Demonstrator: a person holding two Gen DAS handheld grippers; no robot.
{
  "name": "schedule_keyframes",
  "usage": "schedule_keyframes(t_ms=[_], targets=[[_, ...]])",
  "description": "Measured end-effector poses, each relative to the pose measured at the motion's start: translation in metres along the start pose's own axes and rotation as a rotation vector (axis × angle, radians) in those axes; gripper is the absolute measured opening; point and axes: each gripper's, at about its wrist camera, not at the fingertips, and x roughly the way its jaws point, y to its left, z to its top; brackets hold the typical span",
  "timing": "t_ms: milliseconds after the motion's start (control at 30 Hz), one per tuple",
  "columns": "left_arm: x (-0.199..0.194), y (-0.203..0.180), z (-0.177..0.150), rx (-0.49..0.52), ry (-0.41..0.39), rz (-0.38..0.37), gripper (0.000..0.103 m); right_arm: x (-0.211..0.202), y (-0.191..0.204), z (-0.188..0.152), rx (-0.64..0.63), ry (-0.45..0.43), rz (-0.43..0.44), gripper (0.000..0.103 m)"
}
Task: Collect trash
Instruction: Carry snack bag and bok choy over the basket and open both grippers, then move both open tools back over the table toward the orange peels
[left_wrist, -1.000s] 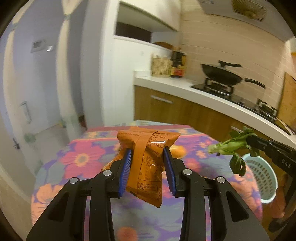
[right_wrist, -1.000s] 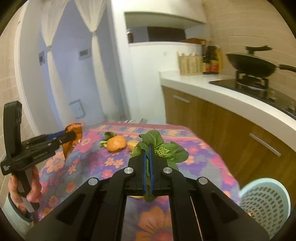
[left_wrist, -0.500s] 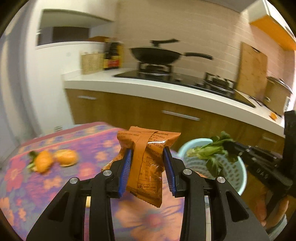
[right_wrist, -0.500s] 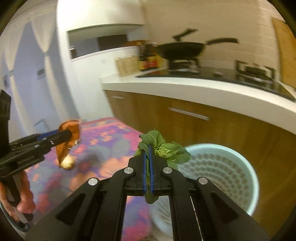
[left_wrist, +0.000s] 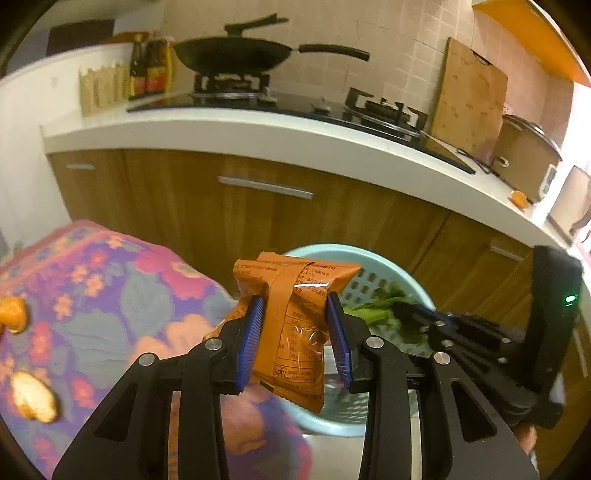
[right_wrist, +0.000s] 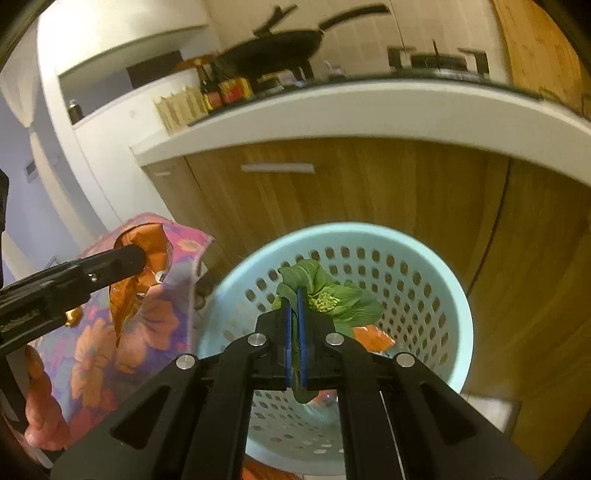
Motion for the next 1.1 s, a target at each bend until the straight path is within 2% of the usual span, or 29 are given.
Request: schedule_keyframes(t_ms=[67,300,400,467,533,633,767,967,1100], targets=[[0.008,-0.003,0.001,-0.009,0.017,-0.019,0.034,0.007,-0.006,-0.002,0.014,0.026,-0.003,0.001],[0.034,-0.015,0.003,-0.002,0.071,-0.014,0.036,0.020,-0.024,-0.009,0.064,0.087,0.009,0.004],[0.043,-0.020,0.002,0.006,0.092,-0.028,0.039,0.021,-0.030,-0.011,0.078,0.103,0.006,0.016],[0.047,-0.022,0.001,0.013,0.100,-0.037,0.046,0.019,-0.033,-0.012,0.083,0.097,0.006,0.031],[0.049,-0.024,0.000,0.022,0.100,-0.028,0.048,0.015,-0.037,-0.012,0.088,0.083,-0.012,0.043],[0.050,-0.019,-0.002,0.007,0.106,-0.035,0.053,0.007,-0.045,-0.013,0.111,0.068,-0.020,0.044],[0.046,-0.013,-0.003,-0.012,0.099,-0.028,0.054,-0.001,-0.045,-0.011,0.120,0.050,-0.017,0.044],[0.026,-0.006,-0.004,-0.014,0.062,-0.009,0.054,-0.014,-0.026,-0.005,0.087,0.006,0.017,0.044],[0.003,0.002,-0.004,-0.014,0.010,0.015,0.054,-0.023,-0.006,-0.002,0.051,-0.035,0.048,0.044]])
